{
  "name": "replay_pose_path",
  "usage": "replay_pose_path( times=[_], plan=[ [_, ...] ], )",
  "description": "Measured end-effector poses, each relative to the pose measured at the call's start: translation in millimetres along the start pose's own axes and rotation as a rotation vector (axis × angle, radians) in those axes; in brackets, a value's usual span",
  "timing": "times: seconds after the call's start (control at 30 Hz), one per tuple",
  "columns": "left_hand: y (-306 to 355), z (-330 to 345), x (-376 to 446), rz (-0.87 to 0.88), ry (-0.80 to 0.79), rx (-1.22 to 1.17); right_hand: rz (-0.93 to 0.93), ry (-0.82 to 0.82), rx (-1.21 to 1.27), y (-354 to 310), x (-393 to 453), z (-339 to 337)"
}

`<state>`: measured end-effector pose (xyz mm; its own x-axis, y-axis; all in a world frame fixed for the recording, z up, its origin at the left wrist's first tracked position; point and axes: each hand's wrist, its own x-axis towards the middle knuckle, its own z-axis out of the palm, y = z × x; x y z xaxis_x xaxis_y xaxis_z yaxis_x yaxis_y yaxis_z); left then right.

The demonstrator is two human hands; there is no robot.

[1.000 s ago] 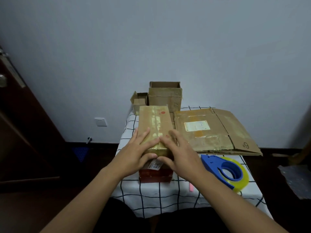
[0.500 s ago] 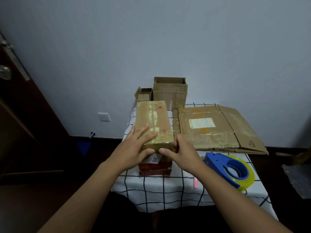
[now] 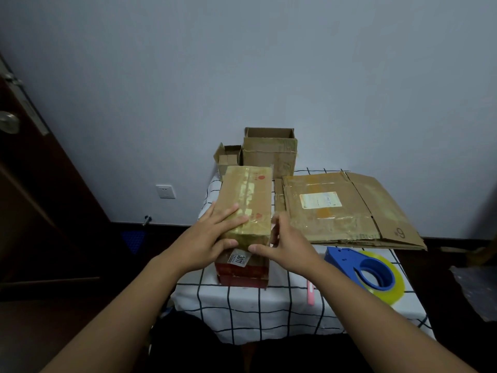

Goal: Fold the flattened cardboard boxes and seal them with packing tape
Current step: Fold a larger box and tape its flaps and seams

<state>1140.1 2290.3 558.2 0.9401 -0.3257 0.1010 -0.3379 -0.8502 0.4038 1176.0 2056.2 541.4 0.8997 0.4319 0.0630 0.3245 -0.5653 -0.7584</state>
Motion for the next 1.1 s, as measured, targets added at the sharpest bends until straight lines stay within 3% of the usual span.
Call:
replay_pose_path(
  times=[0.13,0.37,0.5,1.1],
  plan=[
    [12.0,-3.2,-1.7,-0.06,0.005,0.139,-0.127,-0.005,-0.231,0.1,2.6,0.7],
    [20.2,-7.6,-0.7,-0.137,-0.015,0.364,-0.179,0.013,-0.349,-2.4,2.4,3.1],
    [19.1,2.3,-2.1,-0.128,0.068,0.318,-0.182,0.011,-0.364,-5.3,3.5,4.7],
    [27.6,1.6,-2.9,-0.146,0.038,0.312,-0.182,-0.008,-0.397,-3.8,2.0,3.8]
  ],
)
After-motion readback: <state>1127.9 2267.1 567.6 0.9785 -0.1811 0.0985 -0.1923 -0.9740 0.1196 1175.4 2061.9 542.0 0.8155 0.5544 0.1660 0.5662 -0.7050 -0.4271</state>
